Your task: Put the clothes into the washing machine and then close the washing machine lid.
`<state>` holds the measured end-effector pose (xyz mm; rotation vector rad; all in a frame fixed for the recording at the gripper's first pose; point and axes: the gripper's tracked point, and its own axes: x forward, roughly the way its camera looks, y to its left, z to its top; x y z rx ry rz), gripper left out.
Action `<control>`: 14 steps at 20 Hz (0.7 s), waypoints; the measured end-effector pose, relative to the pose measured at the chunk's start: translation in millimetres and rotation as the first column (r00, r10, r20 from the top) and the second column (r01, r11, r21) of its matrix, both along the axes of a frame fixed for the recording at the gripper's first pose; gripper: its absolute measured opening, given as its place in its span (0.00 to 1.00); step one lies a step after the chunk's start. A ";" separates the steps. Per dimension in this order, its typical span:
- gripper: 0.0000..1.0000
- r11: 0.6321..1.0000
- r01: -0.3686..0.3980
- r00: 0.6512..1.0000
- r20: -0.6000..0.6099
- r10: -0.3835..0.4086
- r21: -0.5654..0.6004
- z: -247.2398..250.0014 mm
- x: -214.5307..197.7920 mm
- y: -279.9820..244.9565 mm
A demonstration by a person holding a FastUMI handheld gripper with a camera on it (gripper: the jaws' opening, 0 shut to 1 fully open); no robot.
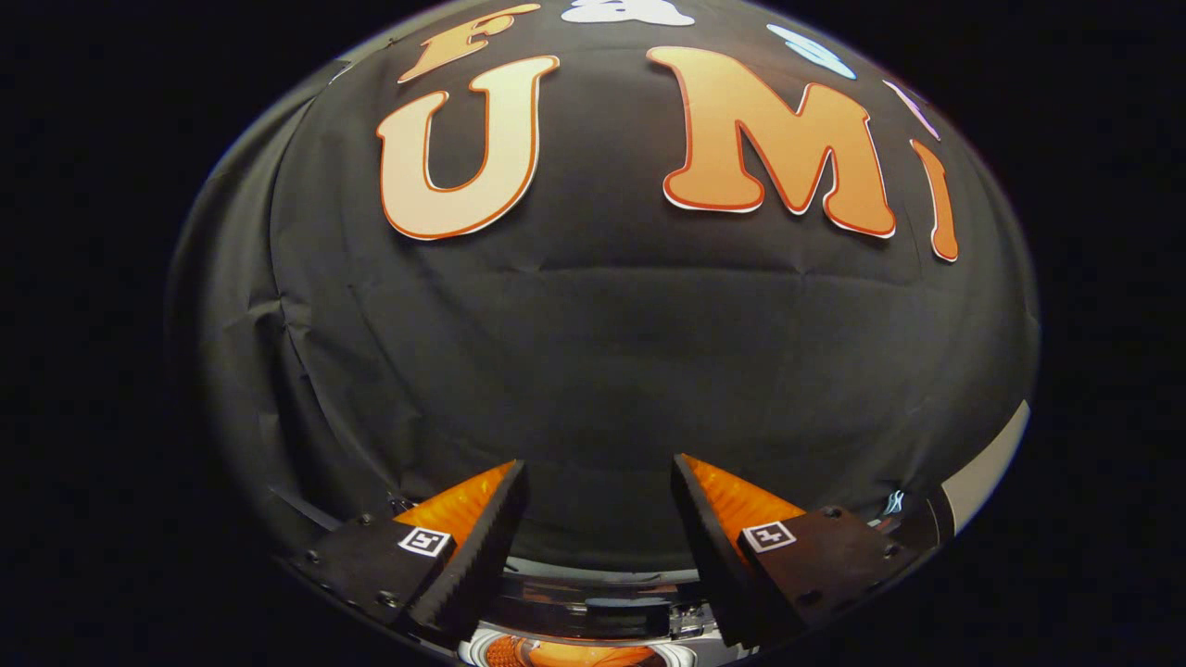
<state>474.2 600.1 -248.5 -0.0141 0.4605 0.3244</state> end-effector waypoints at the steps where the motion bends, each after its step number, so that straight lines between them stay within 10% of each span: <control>1: 0.99 1.000 0.001 1.000 -0.001 -0.001 0.000 0.5 -0.6 -0.6; 14: 0.99 1.000 -0.011 1.000 0.006 0.011 -0.002 8.4 -45.5 -11.3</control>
